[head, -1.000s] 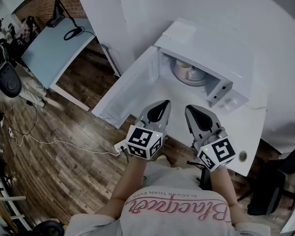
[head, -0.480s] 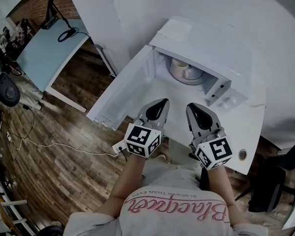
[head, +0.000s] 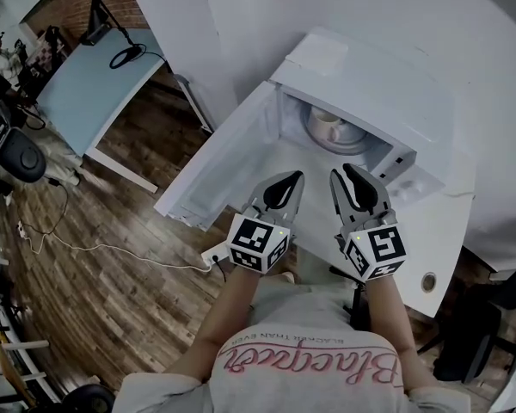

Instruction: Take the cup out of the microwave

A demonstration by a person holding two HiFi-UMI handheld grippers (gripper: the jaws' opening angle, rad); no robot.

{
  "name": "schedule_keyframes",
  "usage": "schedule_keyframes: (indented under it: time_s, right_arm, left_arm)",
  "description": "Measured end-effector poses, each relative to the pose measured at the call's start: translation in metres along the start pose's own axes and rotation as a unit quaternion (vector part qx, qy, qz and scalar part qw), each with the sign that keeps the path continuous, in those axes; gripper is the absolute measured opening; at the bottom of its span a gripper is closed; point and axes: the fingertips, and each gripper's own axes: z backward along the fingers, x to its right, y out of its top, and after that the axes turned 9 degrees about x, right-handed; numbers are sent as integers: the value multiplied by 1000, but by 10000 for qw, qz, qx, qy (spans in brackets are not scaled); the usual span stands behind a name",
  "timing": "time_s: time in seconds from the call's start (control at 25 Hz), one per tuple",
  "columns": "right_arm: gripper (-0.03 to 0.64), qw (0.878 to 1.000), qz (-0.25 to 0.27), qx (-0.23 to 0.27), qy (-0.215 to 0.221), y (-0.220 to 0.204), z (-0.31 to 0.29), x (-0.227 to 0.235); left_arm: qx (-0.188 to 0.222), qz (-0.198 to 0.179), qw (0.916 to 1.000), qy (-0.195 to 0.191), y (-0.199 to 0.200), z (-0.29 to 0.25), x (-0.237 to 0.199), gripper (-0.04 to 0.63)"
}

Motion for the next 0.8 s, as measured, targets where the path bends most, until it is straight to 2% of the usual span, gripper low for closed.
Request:
schedule_keyframes:
  time_s: [0.24,0.6,0.8]
  right_arm:
    - [179,9997,12,-139,-224,-21,-16,22]
    - [175,9983,-14,-469,-344,-60,-37,40]
    - [151,9972,-150,-561,-465,-79,-50,57]
  left_arm:
    - [-36,-83,10000,38,-5,-9,-7,3]
    - [-240,-86,9996,73,-29,-17,-16,3]
    - [-236,-72,9997,51,-36,-26,-21,3]
